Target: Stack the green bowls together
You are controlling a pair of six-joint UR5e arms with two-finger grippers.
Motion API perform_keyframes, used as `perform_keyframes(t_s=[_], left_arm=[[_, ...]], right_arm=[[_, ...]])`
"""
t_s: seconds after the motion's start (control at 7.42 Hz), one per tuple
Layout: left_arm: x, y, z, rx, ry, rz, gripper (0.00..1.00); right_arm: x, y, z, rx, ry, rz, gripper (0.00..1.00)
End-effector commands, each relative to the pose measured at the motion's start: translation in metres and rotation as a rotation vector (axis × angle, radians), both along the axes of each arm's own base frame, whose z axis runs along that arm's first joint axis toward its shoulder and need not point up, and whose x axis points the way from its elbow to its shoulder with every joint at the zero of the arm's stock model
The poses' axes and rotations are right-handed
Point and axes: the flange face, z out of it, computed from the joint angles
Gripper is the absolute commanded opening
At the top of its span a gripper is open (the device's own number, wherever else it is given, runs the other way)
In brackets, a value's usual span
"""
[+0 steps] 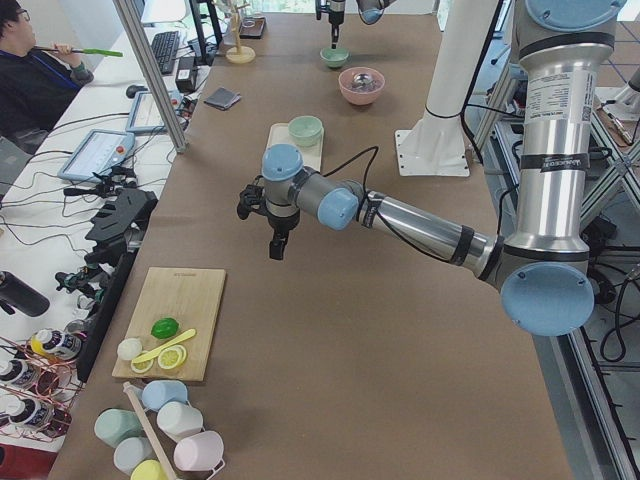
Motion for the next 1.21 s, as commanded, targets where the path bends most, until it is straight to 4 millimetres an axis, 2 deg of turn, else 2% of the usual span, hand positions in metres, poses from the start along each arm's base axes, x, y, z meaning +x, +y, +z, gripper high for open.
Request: perform_keyframes(t_s=[0.0,0.13,0.27,0.4,0.54,0.81,0.94,1.08], left_arm=[[-0.001,0.0,-0.001,-0.001,0.001,-0.001,0.98],[-0.001,0.0,-0.001,-0.004,0.0,0.0,0.98],[-0.004,0.0,0.0,0.005,-0.001,0.002,0.98],[-0.016,-0.004,0.002,0.038,-0.011,0.009,0.98],[-0.04,-0.009,0.02,0.051,-0.032,0.021,0.98],[-0.088,-0.014,0.057,0.075,-0.072,0.048,0.98],[-0.118,-0.013,0.088,0.09,-0.093,0.077,0.98],[-0.148,-0.004,0.126,0.075,-0.107,0.084,0.98]], right_arm=[[0.006,-0.043,-0.037,-0.015,-0.072,0.032,0.0],[0.014,-0.096,-0.08,-0.053,-0.1,0.076,0.0],[0.014,-0.135,-0.118,-0.065,-0.1,0.099,0.0],[0.005,-0.165,-0.155,-0.073,-0.097,0.101,0.0],[-0.002,-0.191,-0.197,-0.088,-0.09,0.106,0.0],[-0.013,-0.217,-0.269,-0.117,-0.085,0.117,0.0],[-0.034,-0.22,-0.306,-0.173,-0.106,0.172,0.0],[-0.066,-0.211,-0.335,-0.22,-0.125,0.214,0.0]])
